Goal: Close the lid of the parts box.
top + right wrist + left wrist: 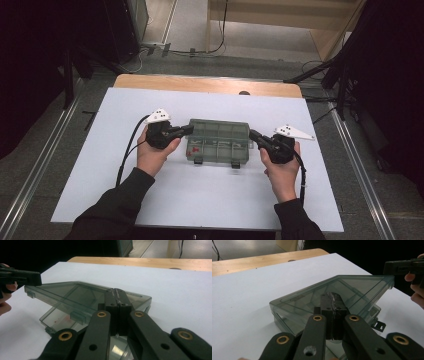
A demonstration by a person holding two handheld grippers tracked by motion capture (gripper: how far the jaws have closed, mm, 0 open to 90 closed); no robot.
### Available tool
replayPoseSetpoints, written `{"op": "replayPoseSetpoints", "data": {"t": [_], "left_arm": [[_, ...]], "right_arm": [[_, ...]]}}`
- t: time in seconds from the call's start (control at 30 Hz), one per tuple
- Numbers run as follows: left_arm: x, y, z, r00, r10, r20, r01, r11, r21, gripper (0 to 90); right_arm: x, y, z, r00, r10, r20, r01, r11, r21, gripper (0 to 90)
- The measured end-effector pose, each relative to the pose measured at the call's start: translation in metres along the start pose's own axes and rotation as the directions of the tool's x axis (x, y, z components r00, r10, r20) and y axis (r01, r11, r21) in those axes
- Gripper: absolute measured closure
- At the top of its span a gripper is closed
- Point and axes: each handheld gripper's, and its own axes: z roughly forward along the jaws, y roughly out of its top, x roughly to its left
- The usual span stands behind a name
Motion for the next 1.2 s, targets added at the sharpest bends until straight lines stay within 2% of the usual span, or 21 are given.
{"op": "replayPoseSetpoints", "data": {"t": [0.3, 0.6, 0.63, 0.93, 1.2], "left_arm": [[-0.007, -0.013, -0.002, 1.0000, -0.002, -0.007, 0.002, 1.0000, -0.008, 89.7], [-0.011, -0.025, -0.003, 0.9995, -0.002, -0.033, 0.001, 0.9999, -0.013, 89.7], [-0.011, -0.027, -0.003, 0.9995, -0.004, -0.032, 0.004, 0.9999, -0.017, 89.7], [-0.013, -0.040, -0.003, 0.9982, -0.007, -0.059, 0.006, 0.9999, -0.012, 89.7], [-0.015, -0.048, -0.003, 0.9976, -0.008, -0.069, 0.008, 1.0000, 0.005, 89.6]], "right_arm": [[0.005, -0.012, -0.002, 0.9999, -0.010, -0.005, 0.010, 1.000, 0.005, 90.0], [0.009, -0.026, 0.002, 0.9995, -0.032, -0.007, 0.032, 0.999, 0.013, 90.0], [0.010, -0.027, 0.002, 0.9997, -0.023, -0.008, 0.023, 1.000, 0.017, 90.0], [0.010, -0.039, 0.005, 0.9992, -0.040, -0.002, 0.040, 0.999, 0.019, 90.0], [0.007, -0.046, 0.004, 0.9995, -0.029, 0.009, 0.029, 0.999, 0.019, 90.0]]}}
